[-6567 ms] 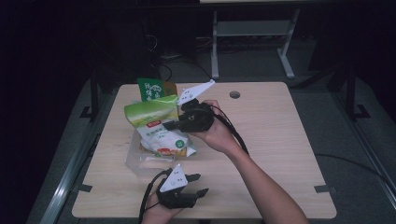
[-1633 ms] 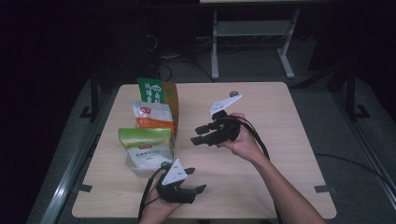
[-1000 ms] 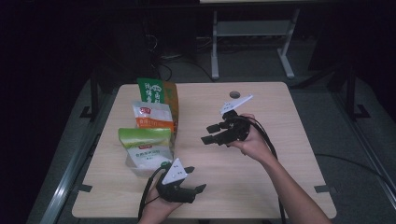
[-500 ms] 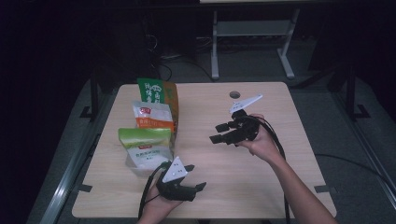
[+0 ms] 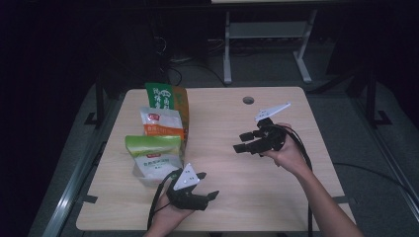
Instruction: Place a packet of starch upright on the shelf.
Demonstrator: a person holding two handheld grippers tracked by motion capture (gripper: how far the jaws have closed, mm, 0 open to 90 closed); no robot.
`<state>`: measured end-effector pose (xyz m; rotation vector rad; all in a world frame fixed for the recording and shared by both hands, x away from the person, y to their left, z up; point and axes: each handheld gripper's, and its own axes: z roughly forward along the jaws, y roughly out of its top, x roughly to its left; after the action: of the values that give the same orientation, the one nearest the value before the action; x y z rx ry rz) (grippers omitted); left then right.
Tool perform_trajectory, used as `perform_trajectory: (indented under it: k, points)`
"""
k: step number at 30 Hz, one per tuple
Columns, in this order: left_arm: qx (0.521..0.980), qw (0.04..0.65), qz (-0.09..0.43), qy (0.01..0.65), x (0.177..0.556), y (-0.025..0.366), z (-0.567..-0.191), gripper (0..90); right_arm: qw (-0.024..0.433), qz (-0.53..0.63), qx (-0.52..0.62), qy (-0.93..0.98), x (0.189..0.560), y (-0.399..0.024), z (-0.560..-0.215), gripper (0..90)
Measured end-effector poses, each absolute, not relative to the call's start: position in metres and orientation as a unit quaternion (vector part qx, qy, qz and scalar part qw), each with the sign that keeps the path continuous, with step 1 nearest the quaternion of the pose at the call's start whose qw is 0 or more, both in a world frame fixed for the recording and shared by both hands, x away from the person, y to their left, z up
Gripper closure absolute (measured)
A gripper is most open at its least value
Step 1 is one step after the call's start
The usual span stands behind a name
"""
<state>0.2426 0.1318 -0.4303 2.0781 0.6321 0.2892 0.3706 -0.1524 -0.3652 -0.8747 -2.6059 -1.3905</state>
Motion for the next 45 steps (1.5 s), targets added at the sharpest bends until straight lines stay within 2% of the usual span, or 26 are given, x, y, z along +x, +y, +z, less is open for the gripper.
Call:
perform_trajectory:
  k: [45]
  points:
    - [0.84, 0.461, 0.118, 0.26, 0.25, 0.128, -0.431, 28.3, 0.035, -0.435, -0.379, -0.816, 0.328, -0.253, -0.42, 36.0]
